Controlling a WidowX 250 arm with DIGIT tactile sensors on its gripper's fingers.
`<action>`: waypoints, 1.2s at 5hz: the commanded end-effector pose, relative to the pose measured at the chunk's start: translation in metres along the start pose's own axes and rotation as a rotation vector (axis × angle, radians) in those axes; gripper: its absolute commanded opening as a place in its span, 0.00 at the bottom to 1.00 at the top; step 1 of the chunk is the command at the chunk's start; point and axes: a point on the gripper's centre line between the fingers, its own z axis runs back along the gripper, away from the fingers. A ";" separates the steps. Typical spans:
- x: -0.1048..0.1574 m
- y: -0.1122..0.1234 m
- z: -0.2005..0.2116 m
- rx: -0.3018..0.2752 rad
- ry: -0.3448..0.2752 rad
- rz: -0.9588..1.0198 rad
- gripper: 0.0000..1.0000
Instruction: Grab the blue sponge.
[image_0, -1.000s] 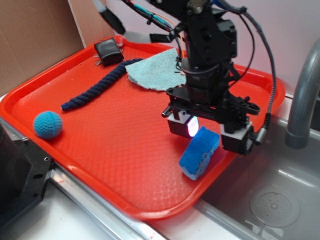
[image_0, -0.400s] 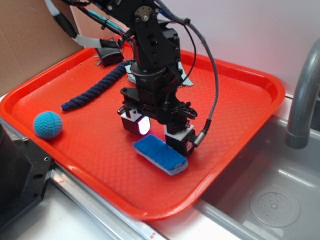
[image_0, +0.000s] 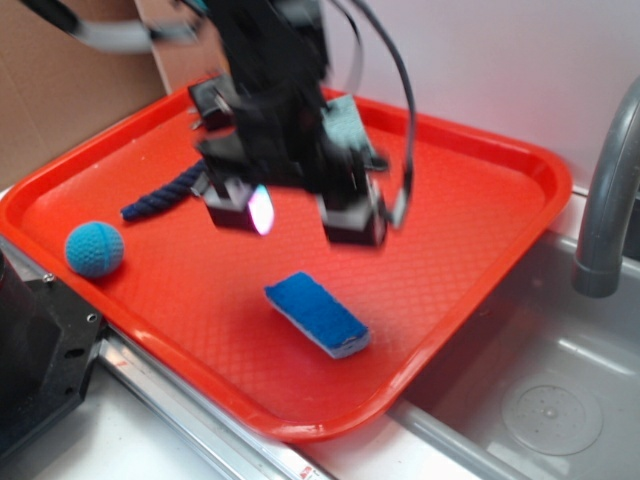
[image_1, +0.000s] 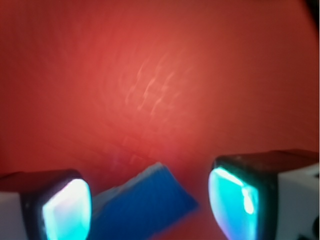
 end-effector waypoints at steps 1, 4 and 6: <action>-0.013 0.002 0.034 -0.031 0.053 0.301 1.00; -0.028 0.004 -0.023 -0.031 0.211 0.393 1.00; -0.045 -0.007 -0.045 -0.001 0.181 0.396 1.00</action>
